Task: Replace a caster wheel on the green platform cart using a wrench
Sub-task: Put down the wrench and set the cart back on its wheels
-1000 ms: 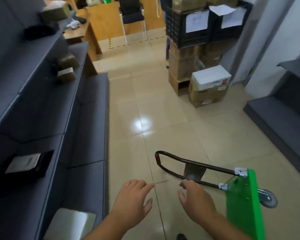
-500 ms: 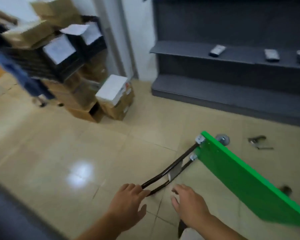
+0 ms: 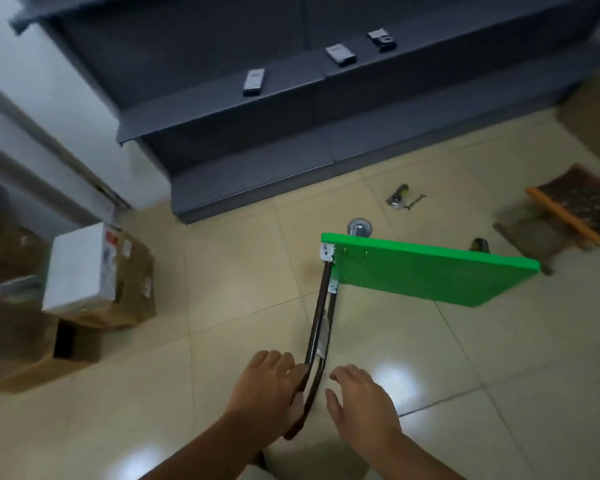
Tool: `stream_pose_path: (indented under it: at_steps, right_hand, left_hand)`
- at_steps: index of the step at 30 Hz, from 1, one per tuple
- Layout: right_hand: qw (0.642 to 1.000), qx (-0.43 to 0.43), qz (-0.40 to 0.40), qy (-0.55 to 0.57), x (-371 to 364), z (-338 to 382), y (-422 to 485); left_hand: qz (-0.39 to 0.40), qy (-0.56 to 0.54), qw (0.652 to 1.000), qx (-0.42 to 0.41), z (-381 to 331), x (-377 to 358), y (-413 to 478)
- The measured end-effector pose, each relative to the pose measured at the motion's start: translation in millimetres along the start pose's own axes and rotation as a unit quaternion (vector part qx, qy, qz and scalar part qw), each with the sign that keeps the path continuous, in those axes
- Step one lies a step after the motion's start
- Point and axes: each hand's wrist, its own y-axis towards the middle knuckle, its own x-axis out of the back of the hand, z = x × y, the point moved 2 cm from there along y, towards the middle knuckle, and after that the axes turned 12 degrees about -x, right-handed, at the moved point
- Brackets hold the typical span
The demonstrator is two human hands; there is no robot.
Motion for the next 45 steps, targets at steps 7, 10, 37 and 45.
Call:
stream_pose_path:
  at_steps: [7, 10, 37, 45]
  right_hand:
    - [0.974, -0.205, -0.033, 0.096, -84.4, 26.3, -8.0]
    - [0.953, -0.269, -0.031, 0.136, -124.5, 37.9, -23.3]
    - [0.833, -0.330, -0.033, 0.443, -516.1, -12.0, 94.2]
    - [0.831, -0.325, -0.209, 0.399, -446.4, -6.2, 66.1]
  left_hand:
    - [0.070, 0.066, 0.974, -0.207, 51.6, -47.2, 17.7]
    - [0.141, 0.036, 0.955, -0.258, 49.2, -73.8, 8.9]
    - [0.278, 0.305, 0.737, -0.535, 49.0, -394.3, 116.3]
    - [0.186, 0.265, 0.768, -0.553, 65.6, -259.2, 137.9]
